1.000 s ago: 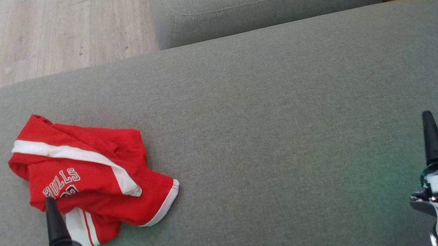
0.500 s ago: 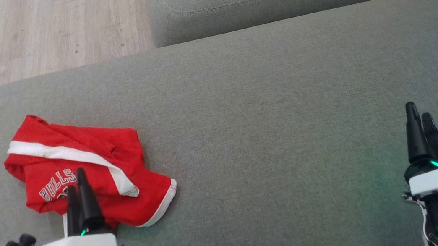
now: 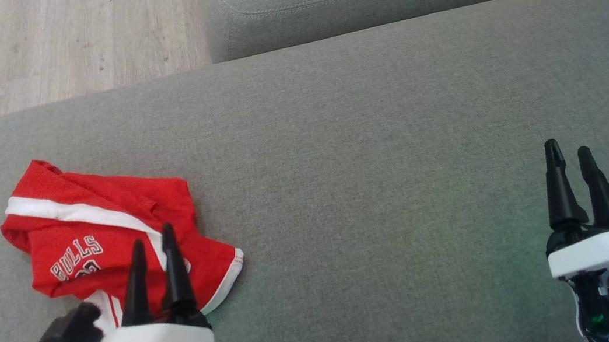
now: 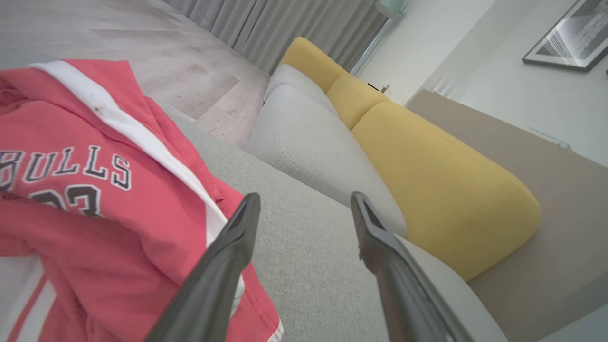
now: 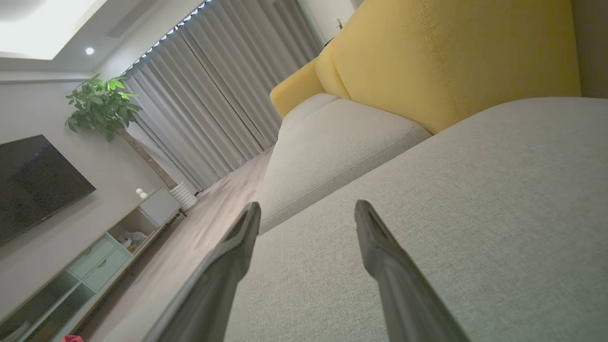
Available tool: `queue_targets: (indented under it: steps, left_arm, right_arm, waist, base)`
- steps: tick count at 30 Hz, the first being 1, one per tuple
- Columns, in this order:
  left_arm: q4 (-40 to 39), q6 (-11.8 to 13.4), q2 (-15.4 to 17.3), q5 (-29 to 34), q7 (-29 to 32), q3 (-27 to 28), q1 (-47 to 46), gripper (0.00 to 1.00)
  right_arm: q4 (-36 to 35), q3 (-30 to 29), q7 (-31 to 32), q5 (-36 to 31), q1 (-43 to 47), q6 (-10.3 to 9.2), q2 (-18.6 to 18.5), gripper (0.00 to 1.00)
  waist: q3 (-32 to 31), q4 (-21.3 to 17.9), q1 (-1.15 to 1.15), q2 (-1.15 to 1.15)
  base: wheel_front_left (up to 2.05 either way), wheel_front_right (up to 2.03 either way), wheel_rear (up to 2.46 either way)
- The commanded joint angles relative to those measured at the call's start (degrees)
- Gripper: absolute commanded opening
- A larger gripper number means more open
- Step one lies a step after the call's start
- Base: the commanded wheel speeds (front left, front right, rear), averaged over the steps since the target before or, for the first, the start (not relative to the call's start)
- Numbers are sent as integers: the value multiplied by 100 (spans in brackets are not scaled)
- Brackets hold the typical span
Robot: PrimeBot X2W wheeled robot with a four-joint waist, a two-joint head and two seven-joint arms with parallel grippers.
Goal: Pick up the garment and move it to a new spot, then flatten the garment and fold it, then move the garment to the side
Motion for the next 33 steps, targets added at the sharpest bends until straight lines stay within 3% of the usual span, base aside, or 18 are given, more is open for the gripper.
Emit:
queue_targets:
  steps: [1,19,33]
  left_arm:
    - [-183,31,83,262,-73,-2,-320,100]
    - [40,529,394,1706,-379,-910,-501,100]
    - [-140,807,321,2182,-618,-858,-484,100]
  right_arm:
    - [-236,111,-82,-248,-212,14,-50,100]
    - [-298,349,-385,-1835,-197,17,-57,100]
    - [-442,444,-622,-2913,-184,19,-62,100]
  waist:
    - [-1,0,0,0]
    - [-22,-27,0,0]
    - [-35,-22,0,0]
  base:
    - [0,0,0]
    - [0,0,0]
    - [0,0,0]
